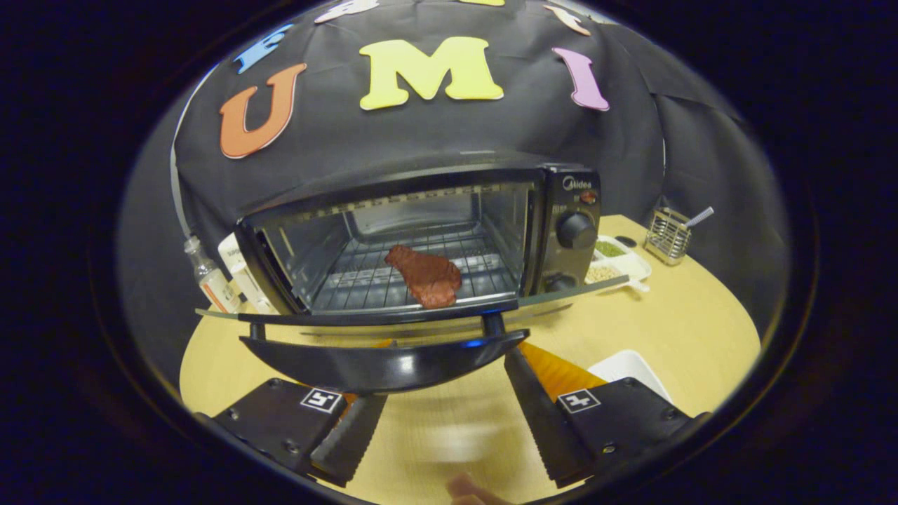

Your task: Open the toaster oven, put the food inside, and close the toaster oven door.

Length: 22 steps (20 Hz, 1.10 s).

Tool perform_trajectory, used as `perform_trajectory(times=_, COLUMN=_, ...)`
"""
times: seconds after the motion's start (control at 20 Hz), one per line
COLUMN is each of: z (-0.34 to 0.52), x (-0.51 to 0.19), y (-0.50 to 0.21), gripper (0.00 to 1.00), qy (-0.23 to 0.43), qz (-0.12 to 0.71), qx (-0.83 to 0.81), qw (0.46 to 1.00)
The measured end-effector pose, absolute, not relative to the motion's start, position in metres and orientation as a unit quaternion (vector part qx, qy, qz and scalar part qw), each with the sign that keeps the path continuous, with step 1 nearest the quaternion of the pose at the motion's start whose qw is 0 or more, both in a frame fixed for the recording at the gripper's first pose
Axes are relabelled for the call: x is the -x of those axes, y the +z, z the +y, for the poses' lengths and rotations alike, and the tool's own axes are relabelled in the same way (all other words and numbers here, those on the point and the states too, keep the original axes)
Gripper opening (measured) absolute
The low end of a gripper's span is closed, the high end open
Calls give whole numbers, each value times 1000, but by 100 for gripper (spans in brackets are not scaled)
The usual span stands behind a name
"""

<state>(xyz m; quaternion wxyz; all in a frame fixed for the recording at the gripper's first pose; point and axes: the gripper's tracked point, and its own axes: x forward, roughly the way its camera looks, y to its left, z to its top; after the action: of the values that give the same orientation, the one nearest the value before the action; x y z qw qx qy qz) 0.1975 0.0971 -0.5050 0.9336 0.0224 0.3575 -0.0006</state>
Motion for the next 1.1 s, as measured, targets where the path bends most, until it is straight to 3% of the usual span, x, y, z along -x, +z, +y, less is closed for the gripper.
perform_trajectory(times=0.5, z=126, x=-184, y=-372, gripper=97, qy=52, qz=263, qx=-42, qw=963)
perform_trajectory(times=1.1, z=117, x=-97, y=-211, gripper=97, qy=83, qz=148, qx=-26, qw=985)
